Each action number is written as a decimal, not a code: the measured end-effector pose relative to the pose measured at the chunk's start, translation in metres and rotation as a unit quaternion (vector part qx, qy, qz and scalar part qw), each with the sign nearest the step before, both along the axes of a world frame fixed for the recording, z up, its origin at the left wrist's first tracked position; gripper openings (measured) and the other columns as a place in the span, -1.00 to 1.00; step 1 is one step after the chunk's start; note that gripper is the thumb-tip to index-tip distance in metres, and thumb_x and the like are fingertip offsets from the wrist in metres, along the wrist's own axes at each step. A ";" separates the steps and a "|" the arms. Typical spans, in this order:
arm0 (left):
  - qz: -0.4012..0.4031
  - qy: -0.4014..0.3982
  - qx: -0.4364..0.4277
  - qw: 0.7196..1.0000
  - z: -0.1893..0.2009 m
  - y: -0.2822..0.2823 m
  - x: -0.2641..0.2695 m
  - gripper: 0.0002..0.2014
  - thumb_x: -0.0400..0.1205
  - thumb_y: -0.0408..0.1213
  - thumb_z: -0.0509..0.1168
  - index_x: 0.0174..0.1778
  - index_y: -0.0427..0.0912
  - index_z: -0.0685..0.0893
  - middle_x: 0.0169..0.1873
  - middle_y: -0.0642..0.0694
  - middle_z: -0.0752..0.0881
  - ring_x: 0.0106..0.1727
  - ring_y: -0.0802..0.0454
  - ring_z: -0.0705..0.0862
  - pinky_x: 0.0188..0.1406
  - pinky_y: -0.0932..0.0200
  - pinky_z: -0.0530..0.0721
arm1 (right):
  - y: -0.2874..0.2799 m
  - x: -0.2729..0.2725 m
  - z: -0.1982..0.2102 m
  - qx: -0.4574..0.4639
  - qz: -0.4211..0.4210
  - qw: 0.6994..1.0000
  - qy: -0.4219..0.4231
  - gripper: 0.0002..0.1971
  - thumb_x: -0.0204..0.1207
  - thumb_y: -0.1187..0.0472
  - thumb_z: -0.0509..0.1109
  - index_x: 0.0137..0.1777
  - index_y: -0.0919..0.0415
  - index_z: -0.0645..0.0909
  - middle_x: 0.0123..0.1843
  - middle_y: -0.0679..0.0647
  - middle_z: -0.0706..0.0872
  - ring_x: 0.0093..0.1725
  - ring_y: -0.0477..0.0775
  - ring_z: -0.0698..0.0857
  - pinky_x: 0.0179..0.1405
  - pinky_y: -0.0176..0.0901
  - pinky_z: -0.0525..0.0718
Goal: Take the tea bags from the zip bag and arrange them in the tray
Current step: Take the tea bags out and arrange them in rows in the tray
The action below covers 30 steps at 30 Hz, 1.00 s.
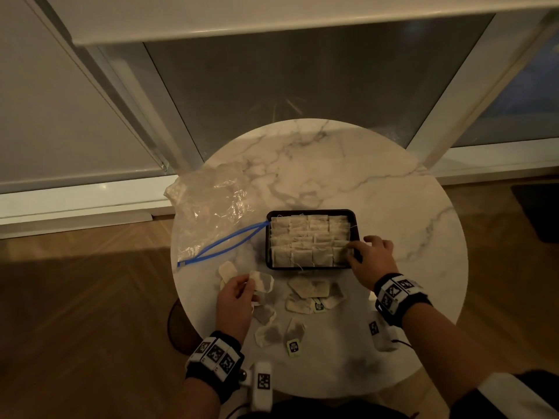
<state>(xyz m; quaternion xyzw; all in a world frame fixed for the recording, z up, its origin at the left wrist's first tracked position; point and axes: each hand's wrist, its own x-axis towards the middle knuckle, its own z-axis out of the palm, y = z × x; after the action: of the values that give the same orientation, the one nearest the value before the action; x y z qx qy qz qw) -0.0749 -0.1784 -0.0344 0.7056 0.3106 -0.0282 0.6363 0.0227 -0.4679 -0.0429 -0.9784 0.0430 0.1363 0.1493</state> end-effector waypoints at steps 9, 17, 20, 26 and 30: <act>-0.004 0.013 -0.030 0.999 0.009 0.006 0.008 -0.88 0.73 -0.33 0.30 0.12 -0.20 0.71 -0.17 -0.23 0.79 -0.22 0.00 0.72 -0.29 0.19 0.64 | 0.005 -0.003 0.016 0.004 -0.045 0.998 0.039 -0.56 0.65 -0.15 0.17 0.50 -0.13 0.47 0.58 0.18 0.35 0.54 0.32 0.18 0.48 0.22 0.42; 0.046 0.090 -0.294 0.950 0.037 0.012 0.017 -0.90 0.68 -0.48 0.27 0.02 -0.27 0.67 -0.32 -0.15 0.78 -0.29 0.00 0.71 -0.47 0.24 0.56 | 0.052 -0.048 0.068 0.347 -0.100 0.933 0.013 -0.90 0.60 0.11 0.41 0.04 0.04 0.72 -0.07 -0.03 0.77 -0.07 -0.06 0.72 -0.04 -0.18 0.66; -0.042 0.090 -0.256 0.962 0.046 0.009 0.018 -0.87 0.65 -0.45 0.34 0.08 -0.27 0.70 -0.11 -0.22 0.82 -0.16 -0.06 0.77 -0.23 0.10 0.62 | 0.081 -0.053 0.077 0.444 -0.071 0.875 0.177 -0.82 0.63 0.05 0.38 0.07 0.10 0.75 -0.05 0.09 0.81 -0.09 0.03 0.75 -0.14 -0.15 0.72; -0.158 0.061 -0.185 0.968 0.064 0.012 0.021 -0.90 0.61 -0.37 0.44 0.02 -0.18 0.74 -0.09 -0.19 0.85 -0.05 -0.07 0.81 -0.20 0.10 0.62 | 0.112 -0.053 0.082 0.550 -0.124 0.809 0.169 -0.88 0.57 0.25 0.47 0.00 0.31 0.76 -0.17 0.17 0.82 -0.18 0.10 0.76 -0.14 -0.06 0.72; -0.176 0.042 -0.153 0.971 0.071 0.023 0.025 -0.87 0.59 -0.33 0.47 0.03 -0.20 0.73 -0.11 -0.15 0.86 -0.06 -0.02 0.83 -0.26 0.18 0.61 | 0.119 -0.048 0.095 0.532 -0.111 0.831 0.118 -0.91 0.49 0.26 0.55 -0.08 0.28 0.75 -0.23 0.17 0.80 -0.28 0.01 0.73 -0.28 -0.20 0.70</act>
<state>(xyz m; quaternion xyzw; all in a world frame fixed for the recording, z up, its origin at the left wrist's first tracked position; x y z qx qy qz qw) -0.0500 -0.1552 0.0371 0.6413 0.1998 -0.2167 0.7084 -0.0252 -0.3486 0.0525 -0.7128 0.0895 0.2350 0.6547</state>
